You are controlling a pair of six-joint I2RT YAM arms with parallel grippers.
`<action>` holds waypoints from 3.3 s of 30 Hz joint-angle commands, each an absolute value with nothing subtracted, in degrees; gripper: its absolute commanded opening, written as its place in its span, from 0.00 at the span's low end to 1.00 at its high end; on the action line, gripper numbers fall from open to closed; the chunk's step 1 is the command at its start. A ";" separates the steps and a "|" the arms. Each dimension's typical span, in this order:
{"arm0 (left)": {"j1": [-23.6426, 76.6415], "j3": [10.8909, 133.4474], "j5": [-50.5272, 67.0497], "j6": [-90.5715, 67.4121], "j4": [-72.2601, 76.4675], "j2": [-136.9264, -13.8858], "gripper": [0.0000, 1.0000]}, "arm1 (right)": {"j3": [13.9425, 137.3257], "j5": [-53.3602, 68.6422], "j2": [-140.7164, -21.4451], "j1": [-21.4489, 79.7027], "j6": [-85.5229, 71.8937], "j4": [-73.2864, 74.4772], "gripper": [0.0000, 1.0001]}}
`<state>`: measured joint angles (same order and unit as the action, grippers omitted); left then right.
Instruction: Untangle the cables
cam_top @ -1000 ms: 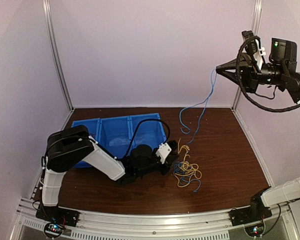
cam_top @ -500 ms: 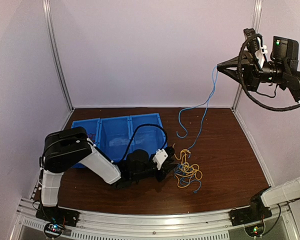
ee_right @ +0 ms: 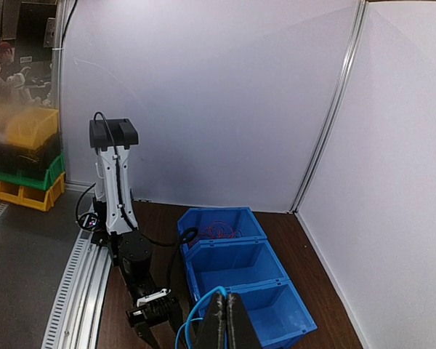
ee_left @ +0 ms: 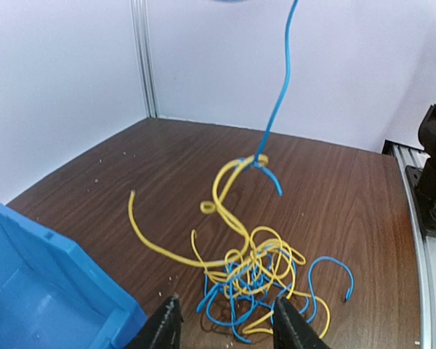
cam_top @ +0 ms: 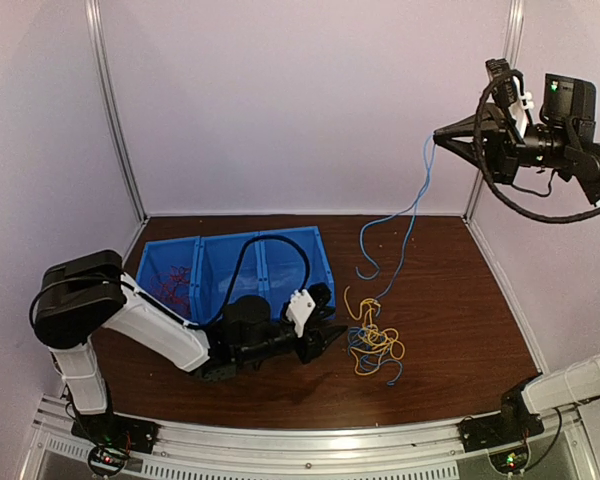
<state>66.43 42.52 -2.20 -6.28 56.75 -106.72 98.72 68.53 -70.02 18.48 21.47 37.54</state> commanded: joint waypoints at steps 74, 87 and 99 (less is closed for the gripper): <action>69.26 27.93 -10.43 -16.45 46.39 -86.33 0.51 | 100.72 59.99 -83.50 18.81 12.62 19.07 0.00; 69.26 16.81 -31.83 -25.99 39.67 -71.05 0.55 | 105.20 52.76 -91.63 26.90 13.89 20.54 0.00; 69.26 13.91 -35.85 -30.14 34.04 -64.69 0.54 | 110.03 50.86 -102.51 29.10 13.62 21.77 0.00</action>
